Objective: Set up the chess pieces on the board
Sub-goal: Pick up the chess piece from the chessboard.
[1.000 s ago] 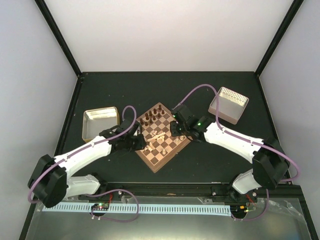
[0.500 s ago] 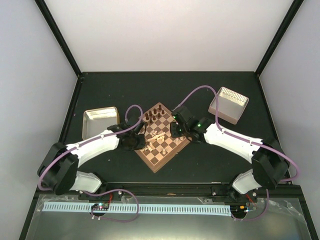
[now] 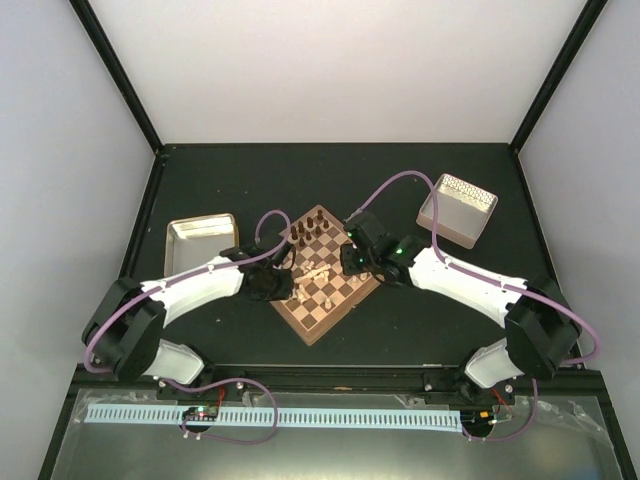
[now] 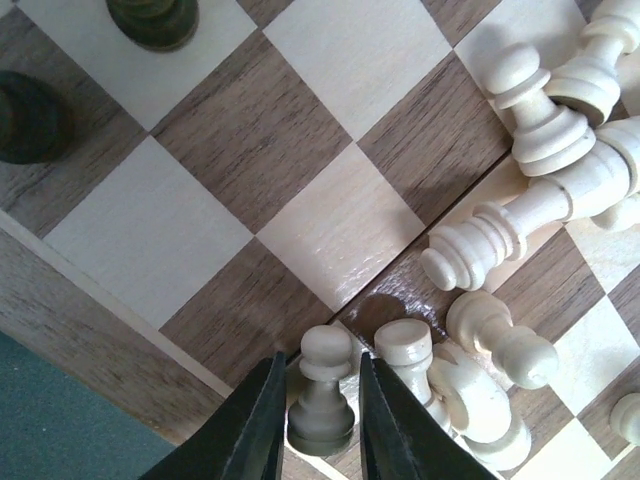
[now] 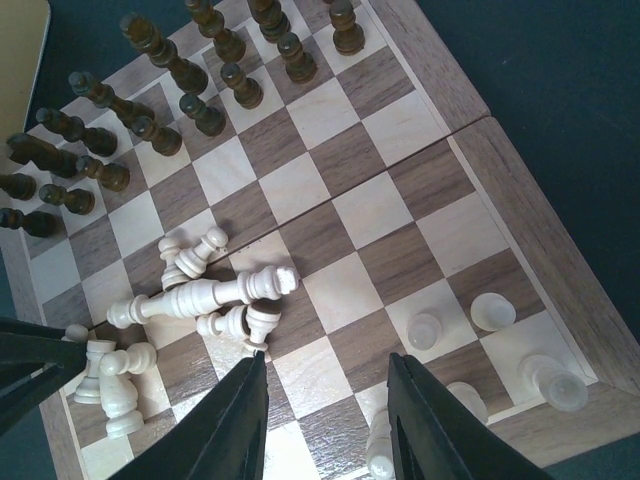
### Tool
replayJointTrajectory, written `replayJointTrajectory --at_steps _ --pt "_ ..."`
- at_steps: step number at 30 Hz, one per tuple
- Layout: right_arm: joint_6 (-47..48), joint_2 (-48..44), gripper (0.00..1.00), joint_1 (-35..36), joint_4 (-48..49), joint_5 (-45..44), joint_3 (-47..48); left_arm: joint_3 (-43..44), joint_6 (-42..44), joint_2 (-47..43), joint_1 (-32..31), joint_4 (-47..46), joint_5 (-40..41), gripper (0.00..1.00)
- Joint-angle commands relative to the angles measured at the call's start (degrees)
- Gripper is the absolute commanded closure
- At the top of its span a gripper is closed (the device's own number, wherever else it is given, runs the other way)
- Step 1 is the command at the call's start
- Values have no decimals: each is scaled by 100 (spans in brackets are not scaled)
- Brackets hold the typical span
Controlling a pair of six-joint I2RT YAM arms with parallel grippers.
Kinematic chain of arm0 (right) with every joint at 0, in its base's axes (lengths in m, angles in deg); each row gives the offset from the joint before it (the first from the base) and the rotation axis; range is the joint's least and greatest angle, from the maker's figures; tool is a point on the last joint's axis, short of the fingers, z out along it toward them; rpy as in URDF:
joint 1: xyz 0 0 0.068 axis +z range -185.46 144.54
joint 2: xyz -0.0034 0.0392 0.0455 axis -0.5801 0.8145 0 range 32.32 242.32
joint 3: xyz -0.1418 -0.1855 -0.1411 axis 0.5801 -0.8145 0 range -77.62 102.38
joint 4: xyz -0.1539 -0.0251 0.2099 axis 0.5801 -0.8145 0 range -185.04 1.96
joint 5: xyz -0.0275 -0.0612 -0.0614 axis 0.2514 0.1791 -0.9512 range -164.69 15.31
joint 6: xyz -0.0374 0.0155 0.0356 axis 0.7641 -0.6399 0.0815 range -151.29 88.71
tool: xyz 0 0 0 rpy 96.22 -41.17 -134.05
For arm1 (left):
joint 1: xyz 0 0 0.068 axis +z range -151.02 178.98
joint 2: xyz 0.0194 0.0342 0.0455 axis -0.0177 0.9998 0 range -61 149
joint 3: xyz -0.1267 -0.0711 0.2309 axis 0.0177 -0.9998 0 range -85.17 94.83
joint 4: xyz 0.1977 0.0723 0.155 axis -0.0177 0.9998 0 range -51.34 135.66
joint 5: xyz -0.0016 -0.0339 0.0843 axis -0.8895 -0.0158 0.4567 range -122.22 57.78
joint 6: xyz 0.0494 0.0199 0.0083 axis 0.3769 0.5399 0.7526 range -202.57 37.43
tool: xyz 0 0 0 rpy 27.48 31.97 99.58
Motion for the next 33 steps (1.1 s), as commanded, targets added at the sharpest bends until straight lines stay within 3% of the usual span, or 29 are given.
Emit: replayJointTrajectory --at_steps 1,9,16,28,33 --pt "66 -138 65 -13 154 6 -34 109 100 162 -35 259 -66 75" --pt "32 -105 65 -16 220 68 -49 185 199 127 -123 531 -33 67" --pt "14 -112 65 -17 233 68 -71 324 293 280 -313 794 89 76" --pt "12 -120 66 -15 292 115 -123 267 340 353 -452 822 153 76" --pt "10 -128 66 -11 303 123 -122 306 430 424 -458 786 171 87"
